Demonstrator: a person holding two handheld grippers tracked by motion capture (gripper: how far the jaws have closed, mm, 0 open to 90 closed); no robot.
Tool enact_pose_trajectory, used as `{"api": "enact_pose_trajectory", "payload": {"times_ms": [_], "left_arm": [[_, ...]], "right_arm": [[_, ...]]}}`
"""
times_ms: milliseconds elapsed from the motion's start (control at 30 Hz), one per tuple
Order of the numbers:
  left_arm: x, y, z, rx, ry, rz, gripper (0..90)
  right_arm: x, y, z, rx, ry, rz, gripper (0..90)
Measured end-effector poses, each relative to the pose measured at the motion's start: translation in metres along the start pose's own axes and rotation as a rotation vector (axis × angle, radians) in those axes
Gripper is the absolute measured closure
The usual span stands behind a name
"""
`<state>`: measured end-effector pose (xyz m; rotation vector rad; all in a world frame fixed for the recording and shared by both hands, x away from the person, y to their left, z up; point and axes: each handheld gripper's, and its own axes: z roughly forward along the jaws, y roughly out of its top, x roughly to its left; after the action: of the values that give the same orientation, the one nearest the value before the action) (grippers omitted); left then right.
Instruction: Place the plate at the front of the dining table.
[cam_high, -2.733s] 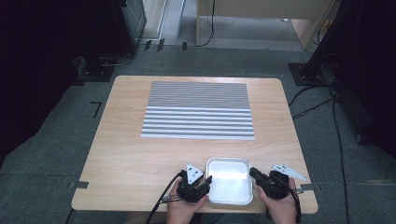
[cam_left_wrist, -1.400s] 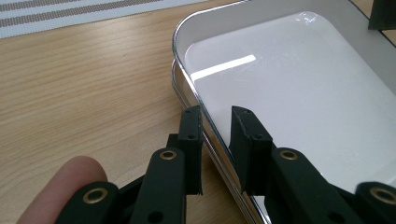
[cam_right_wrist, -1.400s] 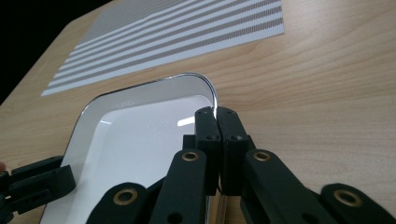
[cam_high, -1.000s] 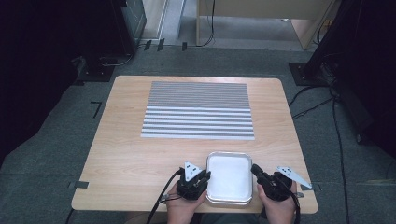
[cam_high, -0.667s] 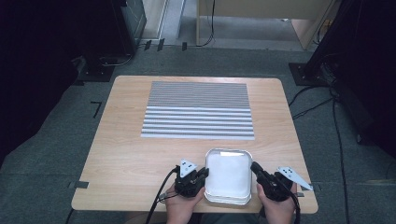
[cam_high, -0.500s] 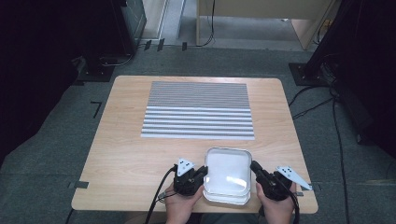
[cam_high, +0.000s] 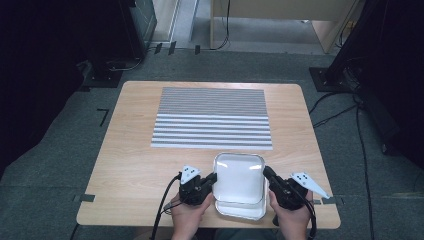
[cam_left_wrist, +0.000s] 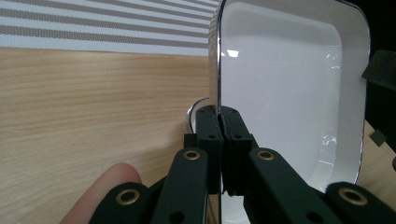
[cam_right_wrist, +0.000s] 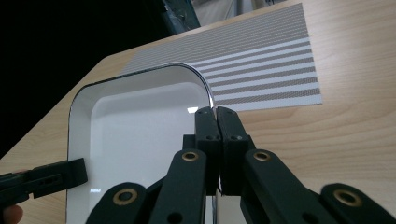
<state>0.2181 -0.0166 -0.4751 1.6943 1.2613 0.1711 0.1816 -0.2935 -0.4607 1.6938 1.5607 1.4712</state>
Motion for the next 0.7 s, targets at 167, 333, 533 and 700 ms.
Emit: {"api": "enact_pose_trajectory", "payload": {"times_ms": [167,333,533,700], "left_arm": [[0.006,0.005,-0.003,-0.012,0.001,-0.022,89.5],[0.011,0.012,-0.006,-0.023,0.004,-0.027,89.5],[0.017,0.026,-0.008,-0.030,0.011,-0.019,89.6],[0.023,0.034,-0.009,-0.039,0.013,-0.030,89.6]], "right_arm": [[0.007,0.007,0.005,0.002,0.015,-0.013,89.6],[0.014,0.016,0.012,0.010,0.019,-0.025,89.6],[0.021,0.023,0.018,-0.003,0.026,-0.032,89.6],[0.027,0.031,0.026,-0.009,0.036,-0.030,89.6]]}}
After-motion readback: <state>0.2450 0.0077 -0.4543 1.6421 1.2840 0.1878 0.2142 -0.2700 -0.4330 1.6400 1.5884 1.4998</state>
